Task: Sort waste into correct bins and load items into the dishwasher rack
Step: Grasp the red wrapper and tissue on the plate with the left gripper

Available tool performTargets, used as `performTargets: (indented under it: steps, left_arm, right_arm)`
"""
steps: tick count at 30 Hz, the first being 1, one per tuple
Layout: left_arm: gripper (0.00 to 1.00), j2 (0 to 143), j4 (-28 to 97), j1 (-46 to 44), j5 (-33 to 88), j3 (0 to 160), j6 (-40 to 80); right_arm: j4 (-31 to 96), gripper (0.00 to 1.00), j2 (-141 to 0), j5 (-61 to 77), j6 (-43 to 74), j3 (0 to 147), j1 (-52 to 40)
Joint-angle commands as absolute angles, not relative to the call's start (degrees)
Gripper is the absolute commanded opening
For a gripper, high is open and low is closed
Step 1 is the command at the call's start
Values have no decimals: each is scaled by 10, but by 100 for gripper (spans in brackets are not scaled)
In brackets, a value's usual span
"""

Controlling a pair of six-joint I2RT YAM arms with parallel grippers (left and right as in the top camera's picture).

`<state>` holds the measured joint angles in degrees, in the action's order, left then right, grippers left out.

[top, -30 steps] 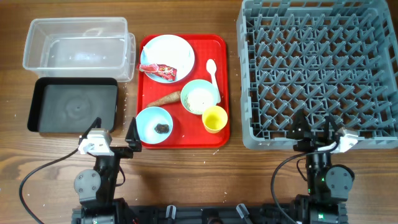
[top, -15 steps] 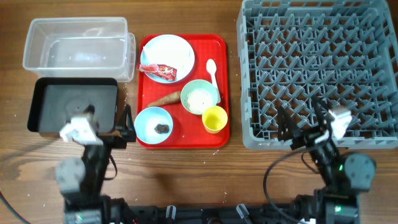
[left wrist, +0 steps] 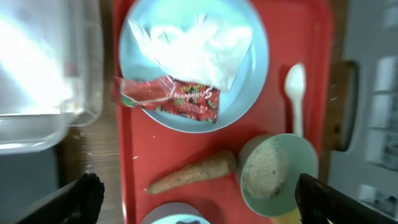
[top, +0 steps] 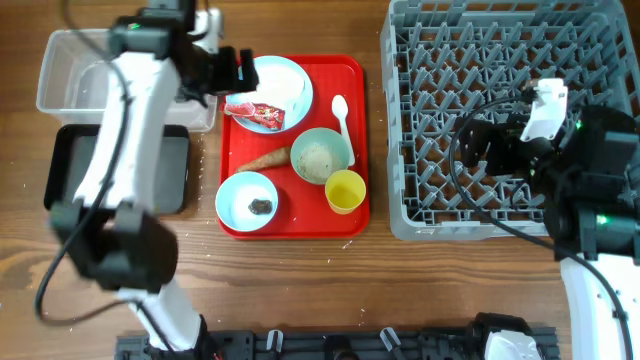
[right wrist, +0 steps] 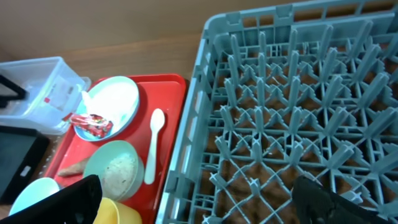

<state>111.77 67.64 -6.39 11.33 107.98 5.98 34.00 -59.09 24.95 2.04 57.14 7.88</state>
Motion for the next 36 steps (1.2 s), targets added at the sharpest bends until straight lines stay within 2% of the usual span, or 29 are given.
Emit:
performTargets:
  steps: [1,3,5,6,9,12,28,32,34,35,36]
  left_arm:
    - [100,1208,679,-88,146,1091,51]
    - [94,1224,667,-99,172,1091,55]
    - [91,1224,647,-122,106,1091,182]
    - [90,1226,645,-136,29,1091,307]
    - [95,1236,589,-182,-94,1090,487]
    - [99,1259,538,-192,-107,1090,575]
    - [100,1350,486,-176,-110,1075,596]
    - [87,1363,478,-176,-110,1074,596]
    - [85,1376,472,-176,-110,1073,596]
    - [78,1384,471,-176,-110,1073,596]
    - [64,1387,473,-176,-110,1072,596]
  right_arm:
    - [341,100,-606,237,17,587,79]
    - [342,100,-606,240,22,587,79]
    - [340,100,-606,240,32,587,79]
    - [340,100,-607,240,32,587,79]
    - [352,100,-607,240,32,586,79]
    - [373,100,-607,240,32,586,79]
    - [415,100,-701,240,32,586,79]
    - [418,100,-701,240,32,586,79]
    - [427,100,-701,240,32,586,79]
    - [429,100,-701,240,32,586,79]
    - [429,100,-701,240,32,586,79]
